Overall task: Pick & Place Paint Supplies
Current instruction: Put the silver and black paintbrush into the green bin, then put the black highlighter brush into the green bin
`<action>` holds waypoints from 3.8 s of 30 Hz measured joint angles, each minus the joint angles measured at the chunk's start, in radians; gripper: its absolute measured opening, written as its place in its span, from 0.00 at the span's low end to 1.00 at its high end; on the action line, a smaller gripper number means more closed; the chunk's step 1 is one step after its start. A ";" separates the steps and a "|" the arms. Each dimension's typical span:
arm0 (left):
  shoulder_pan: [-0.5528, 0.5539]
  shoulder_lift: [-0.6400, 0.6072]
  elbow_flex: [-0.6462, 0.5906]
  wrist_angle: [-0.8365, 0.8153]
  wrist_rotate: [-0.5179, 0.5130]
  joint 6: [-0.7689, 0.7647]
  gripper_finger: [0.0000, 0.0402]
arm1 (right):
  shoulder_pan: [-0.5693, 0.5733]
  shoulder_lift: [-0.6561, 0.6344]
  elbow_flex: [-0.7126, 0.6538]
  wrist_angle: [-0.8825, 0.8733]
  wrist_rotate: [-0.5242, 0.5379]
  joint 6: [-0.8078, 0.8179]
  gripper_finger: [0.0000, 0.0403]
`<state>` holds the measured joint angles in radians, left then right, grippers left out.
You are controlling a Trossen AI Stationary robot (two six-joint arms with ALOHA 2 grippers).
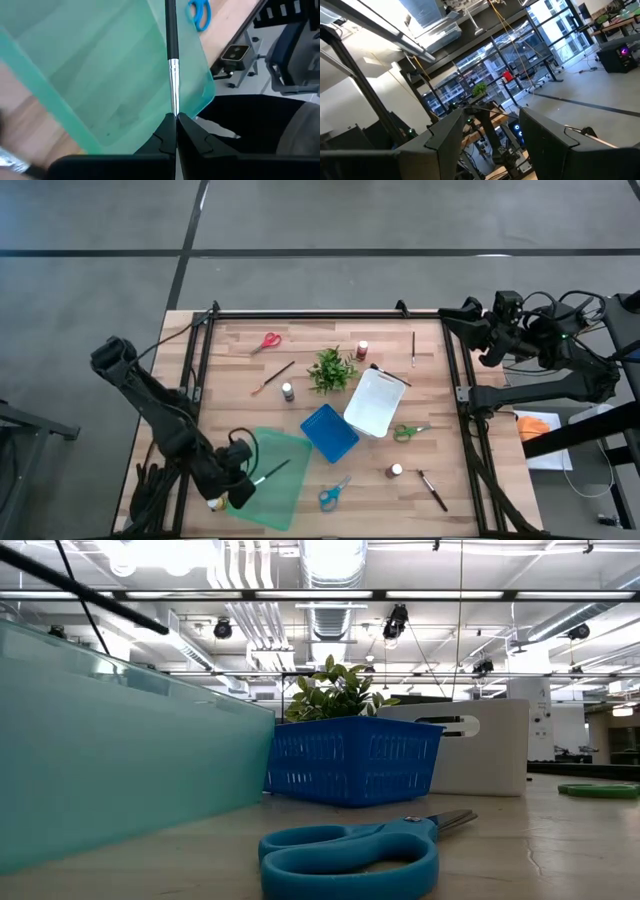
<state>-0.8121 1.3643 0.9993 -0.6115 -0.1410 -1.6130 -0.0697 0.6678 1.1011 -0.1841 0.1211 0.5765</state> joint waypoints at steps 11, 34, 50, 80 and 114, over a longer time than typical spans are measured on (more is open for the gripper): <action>0.005 0.060 -0.011 0.016 0.003 -0.030 0.11 | 0.000 0.000 0.000 0.000 0.000 -0.004 0.48; 0.008 -0.020 -0.011 -0.304 0.111 -0.261 0.22 | 0.000 0.001 0.000 0.000 0.008 -0.005 0.48; 0.002 -0.143 -0.158 -0.514 0.226 -0.519 0.23 | 0.000 0.001 0.000 -0.001 0.009 -0.005 0.48; 0.010 -0.145 -0.546 -0.010 0.335 -0.614 0.23 | 0.000 0.000 0.000 0.000 0.010 -0.007 0.48; 0.028 -0.315 -0.317 -0.469 -0.096 -0.544 0.00 | 0.000 0.015 0.000 0.001 0.010 -0.018 0.48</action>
<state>-0.7836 1.0493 0.6823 -1.0804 -0.2368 -2.1569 -0.0700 0.6827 1.1011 -0.1827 0.1316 0.5581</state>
